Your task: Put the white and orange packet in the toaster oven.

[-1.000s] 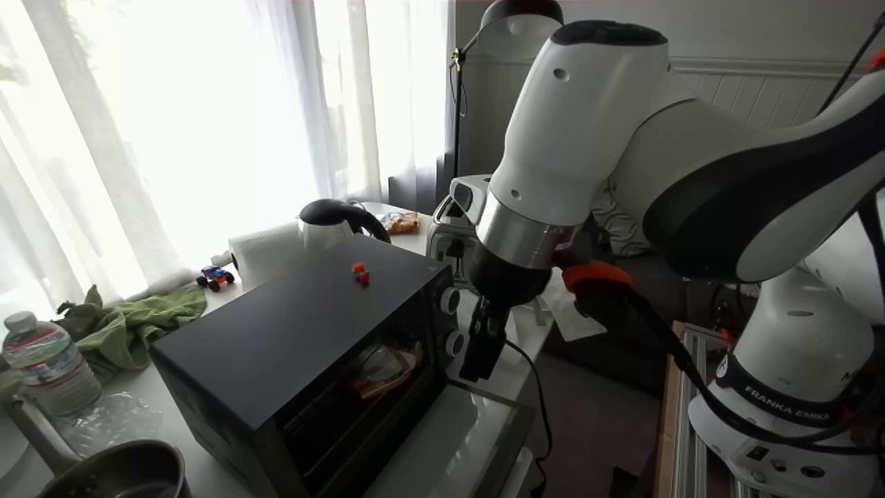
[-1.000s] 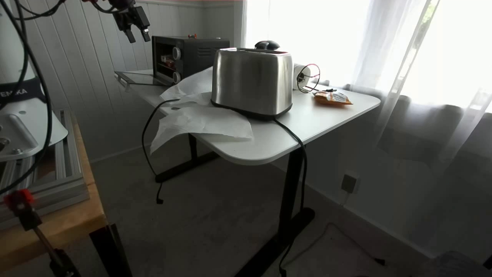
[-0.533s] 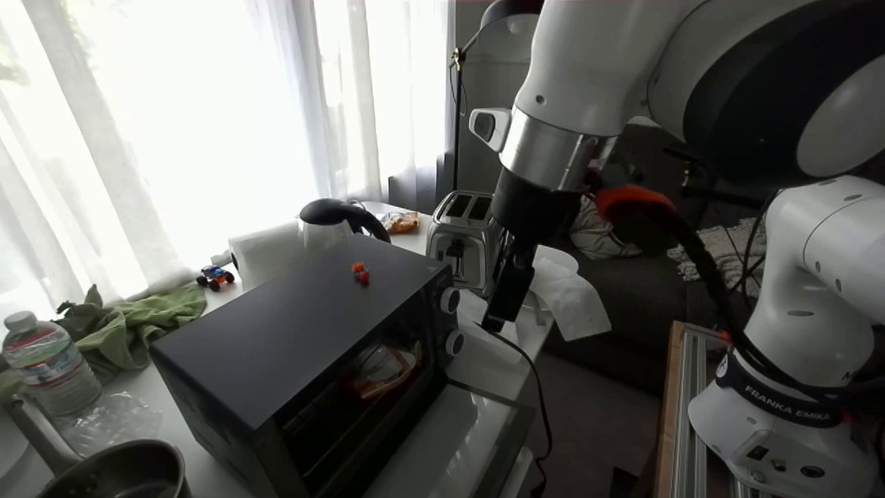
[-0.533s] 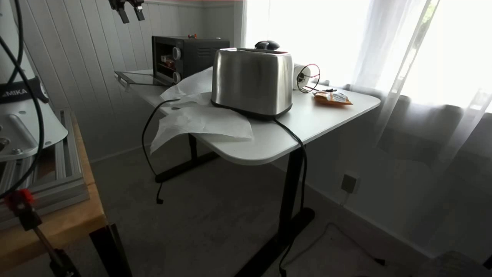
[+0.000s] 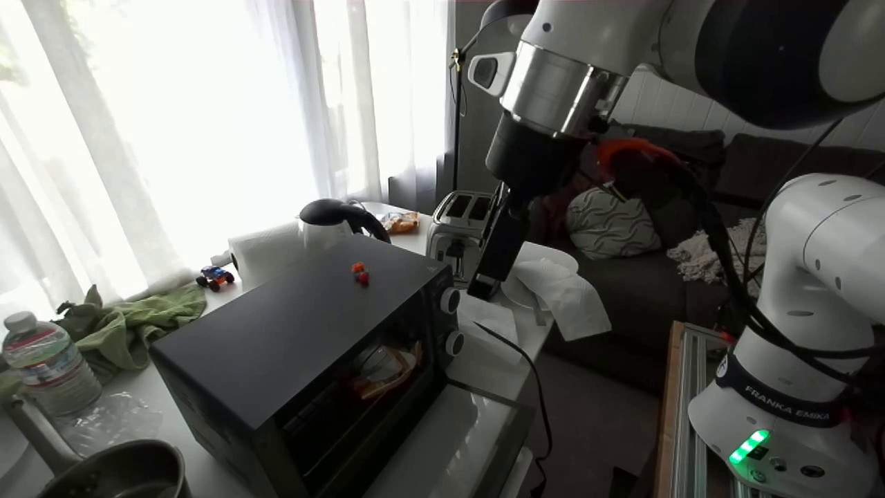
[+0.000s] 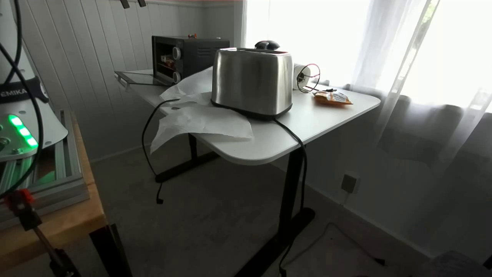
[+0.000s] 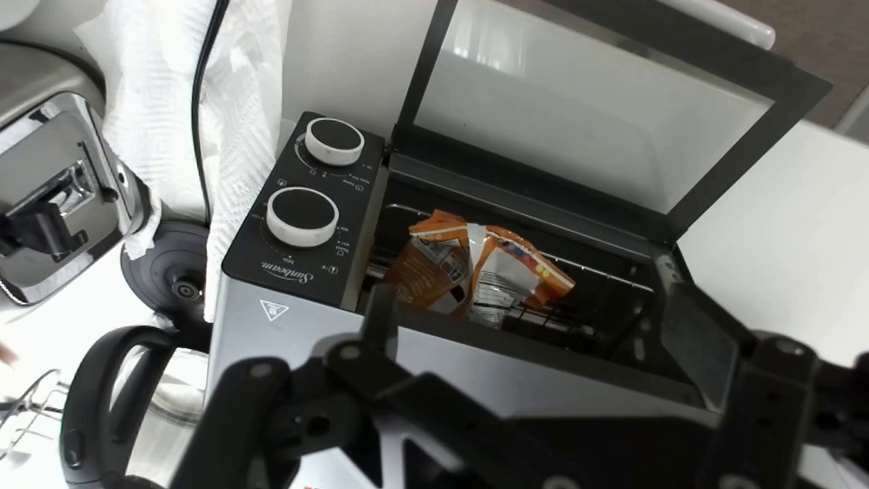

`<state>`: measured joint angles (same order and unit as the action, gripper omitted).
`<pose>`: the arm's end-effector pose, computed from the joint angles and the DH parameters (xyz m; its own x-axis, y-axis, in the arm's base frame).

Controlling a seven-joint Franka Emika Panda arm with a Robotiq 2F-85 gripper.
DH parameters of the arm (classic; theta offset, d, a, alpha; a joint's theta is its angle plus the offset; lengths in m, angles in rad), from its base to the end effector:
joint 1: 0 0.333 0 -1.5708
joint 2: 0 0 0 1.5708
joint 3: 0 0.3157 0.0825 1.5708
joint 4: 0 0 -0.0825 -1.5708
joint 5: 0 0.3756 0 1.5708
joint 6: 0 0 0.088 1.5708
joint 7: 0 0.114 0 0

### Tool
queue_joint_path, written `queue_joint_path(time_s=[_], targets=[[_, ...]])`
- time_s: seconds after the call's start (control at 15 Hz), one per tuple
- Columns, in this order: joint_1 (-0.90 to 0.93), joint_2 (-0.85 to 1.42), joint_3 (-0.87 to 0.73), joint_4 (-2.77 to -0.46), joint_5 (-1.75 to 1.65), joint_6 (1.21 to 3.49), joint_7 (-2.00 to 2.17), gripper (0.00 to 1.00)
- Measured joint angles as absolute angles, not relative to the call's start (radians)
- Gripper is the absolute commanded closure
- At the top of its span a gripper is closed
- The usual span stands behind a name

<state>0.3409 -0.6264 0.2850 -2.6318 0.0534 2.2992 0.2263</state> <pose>0.3042 0.2239 0.4609 0.8989 0.3269 0.2916 0.3260 -0.9439 0.0532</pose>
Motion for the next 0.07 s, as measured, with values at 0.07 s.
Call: queue_joint_path(time_s=[0.07], targets=[[0.341, -0.624, 0.285, -2.632, 0.053, 2.299, 0.226, 0.0]])
